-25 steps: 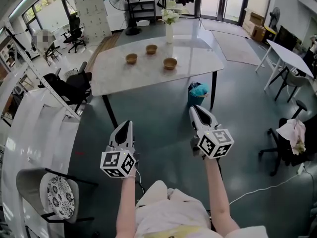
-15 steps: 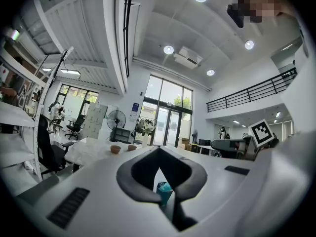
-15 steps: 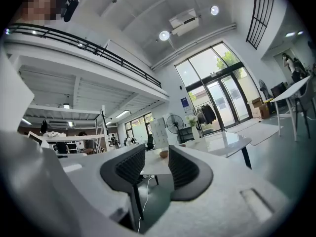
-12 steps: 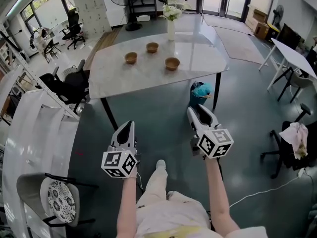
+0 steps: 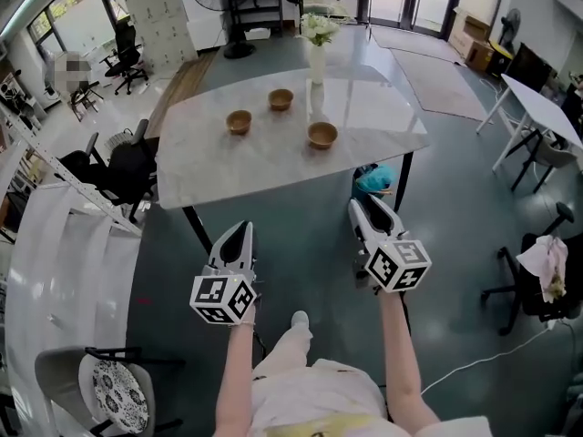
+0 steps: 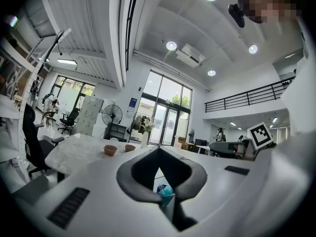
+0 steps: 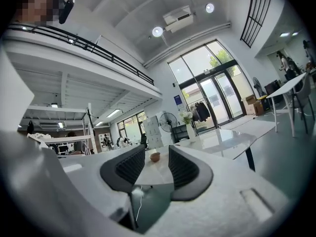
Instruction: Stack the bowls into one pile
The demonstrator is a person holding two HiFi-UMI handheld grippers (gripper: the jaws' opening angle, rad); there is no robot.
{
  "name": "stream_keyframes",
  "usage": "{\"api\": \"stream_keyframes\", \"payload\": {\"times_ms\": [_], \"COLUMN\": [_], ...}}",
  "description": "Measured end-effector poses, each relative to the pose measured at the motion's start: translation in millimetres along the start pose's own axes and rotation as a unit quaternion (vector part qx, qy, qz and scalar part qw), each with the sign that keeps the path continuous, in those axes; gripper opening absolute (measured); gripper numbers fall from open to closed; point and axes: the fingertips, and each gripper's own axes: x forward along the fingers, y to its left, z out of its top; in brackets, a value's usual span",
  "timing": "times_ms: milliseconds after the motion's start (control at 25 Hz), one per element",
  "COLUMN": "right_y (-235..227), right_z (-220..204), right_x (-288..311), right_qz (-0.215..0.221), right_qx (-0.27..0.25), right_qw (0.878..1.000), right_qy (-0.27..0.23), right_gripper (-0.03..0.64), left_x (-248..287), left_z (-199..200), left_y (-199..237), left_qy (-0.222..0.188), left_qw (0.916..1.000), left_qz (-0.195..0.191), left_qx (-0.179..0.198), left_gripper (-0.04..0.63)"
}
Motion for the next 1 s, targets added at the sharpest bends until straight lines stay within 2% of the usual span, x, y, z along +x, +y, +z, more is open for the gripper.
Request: {"api": "stream_keyframes", "payload": {"times_ms": [560, 1000], "right_y": [-33.9, -60.9], "right_z": [4.1, -2.7], "right_x": [92.3, 150.5], "right_qz": [-0.032, -0.041], "right_qx": [0.018, 0.032], "right_qw": [0.999, 0.998], "right_qy": [0.003, 0.021], "right_gripper": [0.133, 0.133], "left_x": [89.3, 136.8], "left_z": [15.4, 10.8], "left_y": [55.7, 89.3], "left_qy": [0.010, 0.022], "left_qw": [0.9996, 0.9994], "left_qz": [-0.025, -0.015], "left_qx": [-0.005, -0.021], "left_gripper": [0.000, 0.000]}}
